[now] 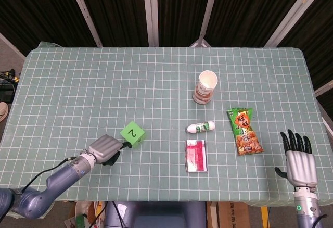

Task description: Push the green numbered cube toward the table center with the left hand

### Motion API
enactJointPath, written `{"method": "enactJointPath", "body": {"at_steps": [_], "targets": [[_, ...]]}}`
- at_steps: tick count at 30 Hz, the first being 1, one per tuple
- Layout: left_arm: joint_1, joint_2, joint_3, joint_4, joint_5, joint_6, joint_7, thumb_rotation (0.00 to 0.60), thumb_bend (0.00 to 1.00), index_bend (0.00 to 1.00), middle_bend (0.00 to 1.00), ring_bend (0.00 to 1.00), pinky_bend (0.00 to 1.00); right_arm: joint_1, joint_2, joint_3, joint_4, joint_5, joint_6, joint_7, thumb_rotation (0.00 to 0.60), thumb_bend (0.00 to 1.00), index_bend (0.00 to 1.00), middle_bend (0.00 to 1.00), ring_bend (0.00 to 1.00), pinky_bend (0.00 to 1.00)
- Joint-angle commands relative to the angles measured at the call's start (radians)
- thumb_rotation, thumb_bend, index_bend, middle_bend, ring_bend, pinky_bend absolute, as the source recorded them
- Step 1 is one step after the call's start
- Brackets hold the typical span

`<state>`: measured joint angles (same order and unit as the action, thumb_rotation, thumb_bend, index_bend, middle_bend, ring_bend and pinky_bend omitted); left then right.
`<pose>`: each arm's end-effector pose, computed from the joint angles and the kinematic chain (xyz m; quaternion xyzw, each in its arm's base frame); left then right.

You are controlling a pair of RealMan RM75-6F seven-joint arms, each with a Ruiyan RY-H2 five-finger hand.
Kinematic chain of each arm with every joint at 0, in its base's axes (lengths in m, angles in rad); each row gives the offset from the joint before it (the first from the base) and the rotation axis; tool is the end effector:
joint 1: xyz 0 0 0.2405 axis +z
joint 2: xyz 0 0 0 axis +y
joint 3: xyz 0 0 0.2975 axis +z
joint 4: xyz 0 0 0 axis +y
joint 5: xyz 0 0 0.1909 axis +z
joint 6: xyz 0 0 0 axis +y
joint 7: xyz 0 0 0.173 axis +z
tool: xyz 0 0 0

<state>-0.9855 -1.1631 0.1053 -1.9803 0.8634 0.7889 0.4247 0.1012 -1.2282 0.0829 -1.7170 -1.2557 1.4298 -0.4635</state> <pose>-0.1470 0.3291 0.0381 -0.8463 -0.4005 -0.2007 0.2882 -0.3494 -0.2170 0.1531 0.5945 -0.3854 0.2549 0.6581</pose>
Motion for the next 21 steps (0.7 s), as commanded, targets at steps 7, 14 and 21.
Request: {"method": "enactJointPath", "body": {"at_steps": [7, 14, 21], "targets": [[-0.032, -0.046, -0.012, 0.002, -0.053, 0.008, 0.055, 0.6, 1.0, 0.22, 0.85, 0.69, 0.72, 0.001, 0.002, 0.0, 0.0, 0.004, -0.004, 0.006, 0.6, 0.04, 0.07, 0.0, 0.03, 0.0], [-0.045, -0.093, -0.031, 0.029, -0.079, 0.039, 0.08, 0.6, 1.0, 0.22, 0.85, 0.69, 0.72, 0.001, 0.003, 0.001, -0.001, 0.007, -0.005, 0.008, 0.6, 0.04, 0.07, 0.0, 0.03, 0.0], [-0.058, -0.115, -0.047, 0.059, -0.122, 0.052, 0.092, 0.6, 1.0, 0.23, 0.85, 0.69, 0.72, 0.002, 0.001, 0.001, -0.001, 0.011, -0.007, 0.009, 0.6, 0.05, 0.07, 0.0, 0.03, 0.0]]}}
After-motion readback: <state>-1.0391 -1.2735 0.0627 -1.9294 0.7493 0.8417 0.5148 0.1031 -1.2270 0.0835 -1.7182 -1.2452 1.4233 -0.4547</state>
